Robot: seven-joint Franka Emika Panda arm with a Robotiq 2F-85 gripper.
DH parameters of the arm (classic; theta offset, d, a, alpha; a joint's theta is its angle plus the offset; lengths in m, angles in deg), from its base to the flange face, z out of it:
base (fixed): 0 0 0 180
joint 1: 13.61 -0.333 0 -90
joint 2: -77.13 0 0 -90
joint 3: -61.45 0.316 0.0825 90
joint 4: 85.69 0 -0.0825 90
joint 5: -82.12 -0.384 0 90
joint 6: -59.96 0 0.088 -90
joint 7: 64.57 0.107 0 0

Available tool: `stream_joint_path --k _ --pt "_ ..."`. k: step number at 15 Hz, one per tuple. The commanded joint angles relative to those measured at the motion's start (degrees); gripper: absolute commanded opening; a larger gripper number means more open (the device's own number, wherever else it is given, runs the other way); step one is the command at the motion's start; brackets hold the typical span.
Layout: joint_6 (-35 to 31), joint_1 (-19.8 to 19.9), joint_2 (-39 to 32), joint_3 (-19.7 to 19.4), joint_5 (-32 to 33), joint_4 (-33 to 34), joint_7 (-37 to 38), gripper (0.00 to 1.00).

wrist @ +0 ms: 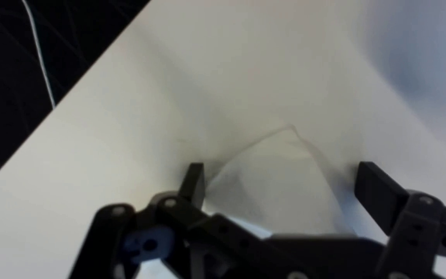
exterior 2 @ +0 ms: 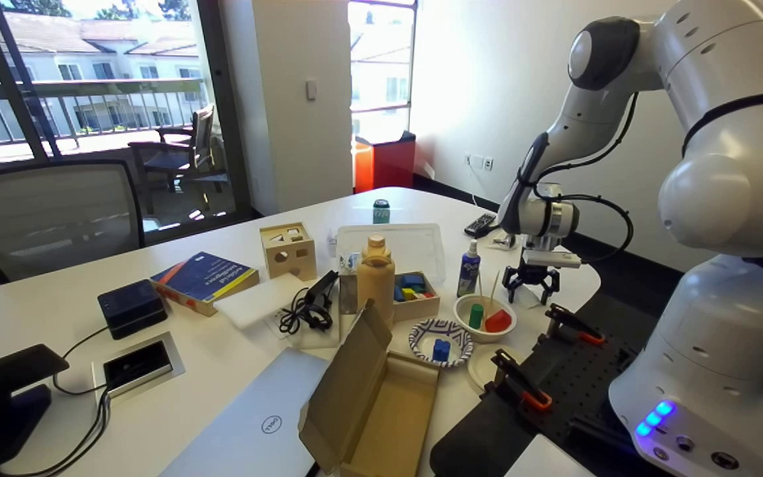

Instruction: Fold the napkin on the right

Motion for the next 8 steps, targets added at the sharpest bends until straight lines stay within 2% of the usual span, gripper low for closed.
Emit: stream_joint_path --k 1,4,8 --pt "2.93 1.74 4.76 1.85 -1.32 -2.68 -2.13 1.00" --pt "3.96 2.75 8.74 3.05 -1.89 -4.86 -3.11 1.00" --pt "4.16 1.84 11.53 1.76 -2.28 -5.23 -2.56 1.00"
